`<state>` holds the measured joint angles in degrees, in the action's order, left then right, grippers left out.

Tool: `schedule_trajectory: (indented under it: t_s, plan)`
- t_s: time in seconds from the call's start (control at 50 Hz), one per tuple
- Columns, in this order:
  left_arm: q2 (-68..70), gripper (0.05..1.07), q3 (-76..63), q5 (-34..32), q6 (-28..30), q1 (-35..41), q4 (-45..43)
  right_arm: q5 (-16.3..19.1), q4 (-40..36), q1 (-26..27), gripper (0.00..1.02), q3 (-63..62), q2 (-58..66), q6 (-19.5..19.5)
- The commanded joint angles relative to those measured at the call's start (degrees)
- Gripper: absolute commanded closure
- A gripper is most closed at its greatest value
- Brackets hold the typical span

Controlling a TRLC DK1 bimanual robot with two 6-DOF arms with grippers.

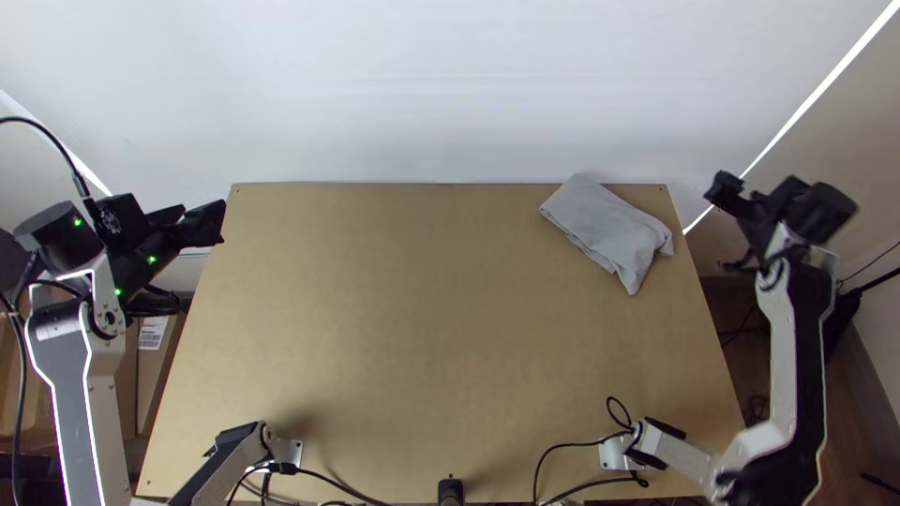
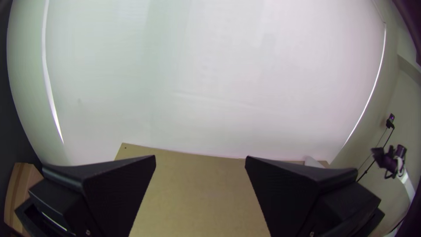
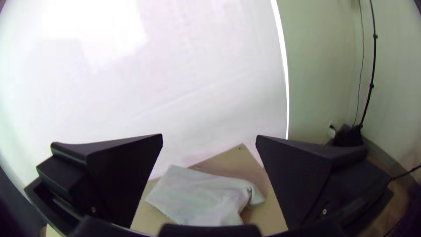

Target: Fold the t-shirt

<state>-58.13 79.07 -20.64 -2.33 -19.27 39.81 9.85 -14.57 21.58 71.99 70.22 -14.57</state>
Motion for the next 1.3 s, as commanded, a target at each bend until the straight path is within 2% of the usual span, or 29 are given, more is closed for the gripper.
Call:
schedule_trajectory:
  t_s: [0.0, 0.2, 0.32, 0.44, 0.52, 0.62, 0.7, 0.8, 1.02, 1.18, 1.28]
  plan:
    - [4.3, 0.1, -5.0, -1.1, -0.2, -0.2, -3.2, -0.3, -2.1, 1.4, 0.04, -3.2, -9.0, 1.6]
    - [12.6, 0.1, -13.9, -1.1, -0.9, 0.4, -9.3, -0.3, -6.7, 1.5, 0.04, -0.8, -23.3, 3.0]
    - [19.5, 0.1, -19.5, -1.1, -3.5, 0.5, -12.5, -1.2, -1.6, 3.7, 0.04, -0.1, -31.6, 2.7]
    - [26.2, 0.1, -25.2, -0.2, -3.8, 0.1, -15.5, -1.3, 8.5, 4.1, 0.04, -4.1, -40.9, 2.0]
    - [30.6, 0.1, -29.6, 0.8, -4.4, 0.1, -16.9, -1.3, 21.4, 3.8, 0.04, -11.3, -47.7, 1.0]
    - [37.1, 0.1, -36.0, 2.6, -4.9, 0.1, -20.5, -1.3, 41.6, 3.7, 0.04, -25.6, -58.0, 3.3]
    - [41.4, 0.1, -40.4, 3.3, -5.2, 0.0, -22.8, -1.1, 46.0, 4.7, 0.04, -33.4, -65.0, 5.2]
    - [45.3, 0.1, -45.2, 4.7, -6.2, 0.0, -25.4, -1.1, 46.0, 6.2, 0.04, -40.1, -70.7, 5.8]
    - [53.0, 0.1, -57.3, 5.9, -8.4, 0.4, -32.4, -1.0, 46.7, 8.0, 0.04, -50.5, -70.9, 6.7]
    - [56.2, 0.1, -64.0, 6.1, -9.5, 1.0, -32.8, -0.9, 47.4, 7.8, 0.04, -62.6, -70.9, 5.7]
    - [58.0, 0.1, -68.5, 6.1, -9.3, 1.4, -34.5, -0.9, 49.3, 4.9, 0.04, -69.9, -70.9, 6.3]
